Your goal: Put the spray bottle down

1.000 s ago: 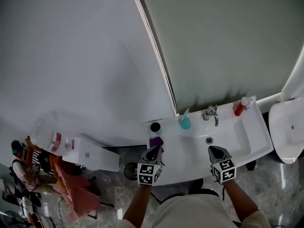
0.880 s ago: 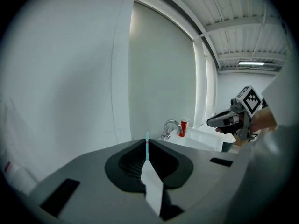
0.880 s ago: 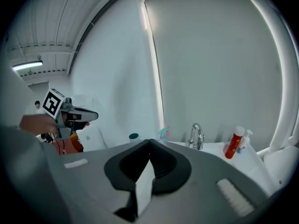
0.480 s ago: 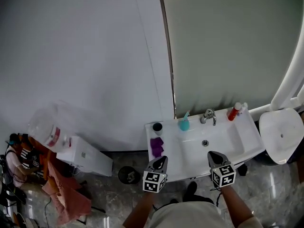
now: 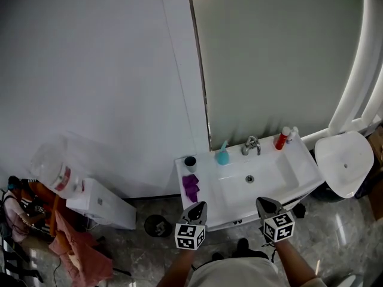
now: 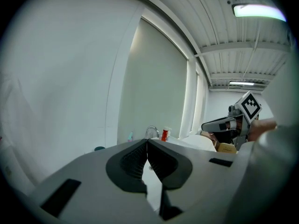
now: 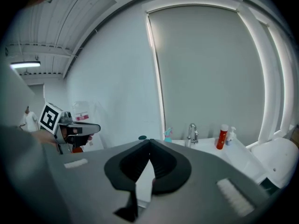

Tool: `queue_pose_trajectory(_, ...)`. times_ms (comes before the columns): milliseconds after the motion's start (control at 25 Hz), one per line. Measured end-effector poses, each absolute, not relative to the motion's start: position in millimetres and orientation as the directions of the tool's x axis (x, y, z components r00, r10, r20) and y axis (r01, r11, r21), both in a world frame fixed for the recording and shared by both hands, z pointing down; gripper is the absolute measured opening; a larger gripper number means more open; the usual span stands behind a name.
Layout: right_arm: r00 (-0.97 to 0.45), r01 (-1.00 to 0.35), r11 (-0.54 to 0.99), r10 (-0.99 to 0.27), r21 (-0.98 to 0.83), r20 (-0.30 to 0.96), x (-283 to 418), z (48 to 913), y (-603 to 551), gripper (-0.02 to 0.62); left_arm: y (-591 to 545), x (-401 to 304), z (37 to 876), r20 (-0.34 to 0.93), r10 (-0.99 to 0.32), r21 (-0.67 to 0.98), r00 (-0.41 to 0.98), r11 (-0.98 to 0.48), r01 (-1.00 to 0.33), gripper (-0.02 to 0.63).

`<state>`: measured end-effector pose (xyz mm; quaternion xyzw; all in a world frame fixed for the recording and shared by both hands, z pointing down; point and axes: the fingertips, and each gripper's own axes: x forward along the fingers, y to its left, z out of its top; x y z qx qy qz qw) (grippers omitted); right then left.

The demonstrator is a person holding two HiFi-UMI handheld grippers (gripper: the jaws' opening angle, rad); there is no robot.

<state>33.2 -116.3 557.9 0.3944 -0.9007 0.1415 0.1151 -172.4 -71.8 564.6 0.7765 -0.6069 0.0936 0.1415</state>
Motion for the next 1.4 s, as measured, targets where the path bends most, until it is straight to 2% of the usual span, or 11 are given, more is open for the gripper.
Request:
queue_pose_trajectory(520,-0.713,-0.691,0.714,-0.647,-0.113,0.27,52,534,-123,0.011,-77,-151,532,0.269,-0.944,0.089,0.192,-0.174,-0.981,0.008)
queue_pose_trajectory(840,-0.743,-0.66,0.745,-0.628,-0.095,0.233,59,524,-133,0.011,-83,-128,523,0.248,-0.945,0.068,0.211,-0.2,-0.977,0.008)
queue_pose_trajectory(1400,-0.763,-0.636,0.761,-0.597,-0.124,0.249,77,527,-142,0.011,-91,-113,525,0.259,-0.946,0.074,0.194,-0.18,-0.981,0.008)
